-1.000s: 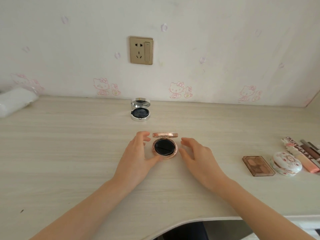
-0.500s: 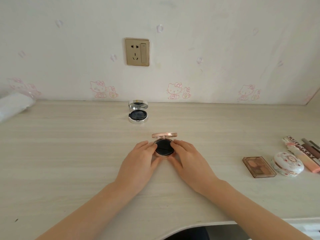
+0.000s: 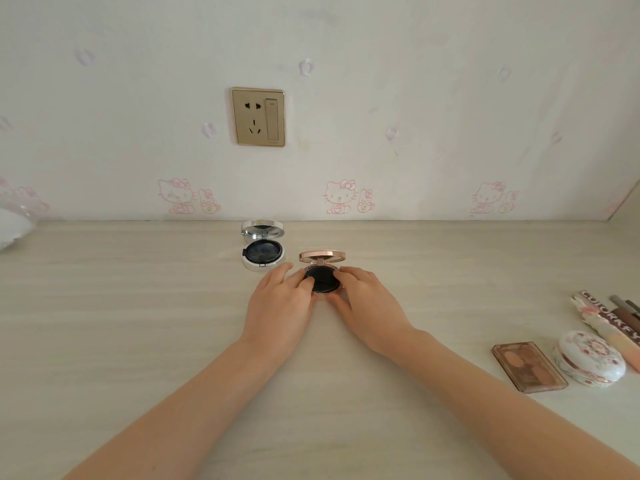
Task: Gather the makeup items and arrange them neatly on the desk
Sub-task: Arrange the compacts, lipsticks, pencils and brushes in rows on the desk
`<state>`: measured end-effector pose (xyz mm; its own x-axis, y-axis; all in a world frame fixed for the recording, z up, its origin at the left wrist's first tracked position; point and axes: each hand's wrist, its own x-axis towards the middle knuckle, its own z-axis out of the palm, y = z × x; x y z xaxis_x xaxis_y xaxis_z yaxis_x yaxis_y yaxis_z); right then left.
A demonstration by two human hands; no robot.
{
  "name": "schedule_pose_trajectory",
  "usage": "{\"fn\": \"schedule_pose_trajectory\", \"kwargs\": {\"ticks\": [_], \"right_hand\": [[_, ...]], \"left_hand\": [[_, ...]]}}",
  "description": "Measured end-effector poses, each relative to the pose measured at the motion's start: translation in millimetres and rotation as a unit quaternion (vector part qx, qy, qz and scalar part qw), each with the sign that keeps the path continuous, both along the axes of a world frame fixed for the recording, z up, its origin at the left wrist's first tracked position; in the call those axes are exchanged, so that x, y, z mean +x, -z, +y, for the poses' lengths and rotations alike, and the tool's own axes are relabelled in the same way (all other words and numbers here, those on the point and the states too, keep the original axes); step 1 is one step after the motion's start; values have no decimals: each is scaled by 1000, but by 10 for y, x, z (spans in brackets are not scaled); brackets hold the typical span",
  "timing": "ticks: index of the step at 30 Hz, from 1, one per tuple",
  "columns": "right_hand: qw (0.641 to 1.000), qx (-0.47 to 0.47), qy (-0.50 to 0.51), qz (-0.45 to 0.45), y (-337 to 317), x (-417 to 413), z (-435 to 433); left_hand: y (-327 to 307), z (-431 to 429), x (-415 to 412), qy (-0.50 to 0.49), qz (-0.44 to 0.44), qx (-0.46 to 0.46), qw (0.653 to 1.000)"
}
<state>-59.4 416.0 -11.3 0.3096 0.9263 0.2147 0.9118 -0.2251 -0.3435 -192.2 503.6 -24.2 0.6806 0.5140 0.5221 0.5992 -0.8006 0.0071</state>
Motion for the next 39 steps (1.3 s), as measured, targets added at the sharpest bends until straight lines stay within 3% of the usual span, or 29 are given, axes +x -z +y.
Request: {"fn": "schedule_pose_trajectory", "kwargs": {"ticks": [20, 39], "right_hand": [[1000, -10, 3, 18, -9, 241, 639], [1000, 0, 3, 31, -31, 268, 486]], "left_hand": [[27, 572, 287, -30, 37, 80, 996], [-20, 457, 227, -34, 25, 42, 998]]}}
